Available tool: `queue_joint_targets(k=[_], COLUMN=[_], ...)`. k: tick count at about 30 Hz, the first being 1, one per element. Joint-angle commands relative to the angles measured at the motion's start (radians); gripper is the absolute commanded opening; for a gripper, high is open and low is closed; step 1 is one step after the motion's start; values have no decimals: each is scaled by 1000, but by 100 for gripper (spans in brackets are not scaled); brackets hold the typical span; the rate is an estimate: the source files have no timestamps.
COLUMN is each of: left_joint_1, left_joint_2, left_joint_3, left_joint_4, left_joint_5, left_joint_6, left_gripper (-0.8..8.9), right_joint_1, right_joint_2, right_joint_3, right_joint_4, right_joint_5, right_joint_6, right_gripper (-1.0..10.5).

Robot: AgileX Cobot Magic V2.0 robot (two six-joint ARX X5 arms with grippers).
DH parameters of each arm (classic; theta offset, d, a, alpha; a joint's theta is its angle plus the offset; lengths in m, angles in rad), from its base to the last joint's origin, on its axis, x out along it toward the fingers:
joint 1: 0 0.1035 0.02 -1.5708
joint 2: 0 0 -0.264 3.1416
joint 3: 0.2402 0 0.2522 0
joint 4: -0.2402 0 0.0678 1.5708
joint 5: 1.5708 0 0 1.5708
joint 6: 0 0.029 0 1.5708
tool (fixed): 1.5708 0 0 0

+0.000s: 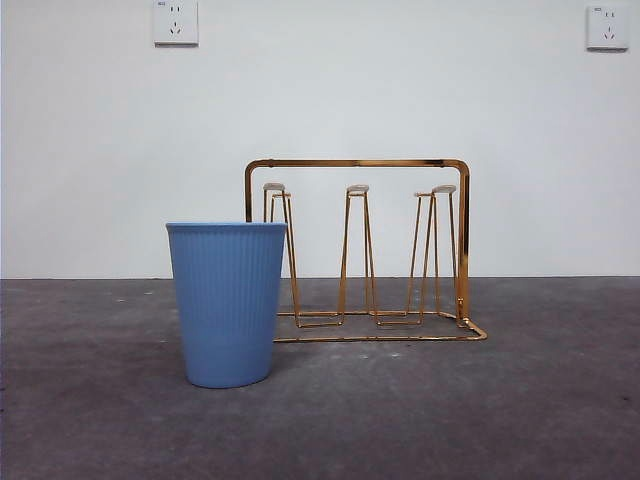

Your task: Pick up cup 1,put cup 1 in the cup rack,pick up cup 2,put cup 2 in the cup rack

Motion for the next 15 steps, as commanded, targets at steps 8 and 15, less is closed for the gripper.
queue_joint_targets(k=[8,15], left_joint_1=[-2,-2], left_joint_2=[5,5], left_joint_3=[0,0], left_joint_4=[3,3], left_joint_5=[1,0], left_joint_6=[-3,-3], left_gripper=[428,260], right_joint_1=[10,10], right_joint_2=[10,10], right_joint_3=[-4,-4], right_joint_4=[-6,2], right_joint_5=[15,44], right_joint_6=[-45,-50], right_gripper=[-10,-9])
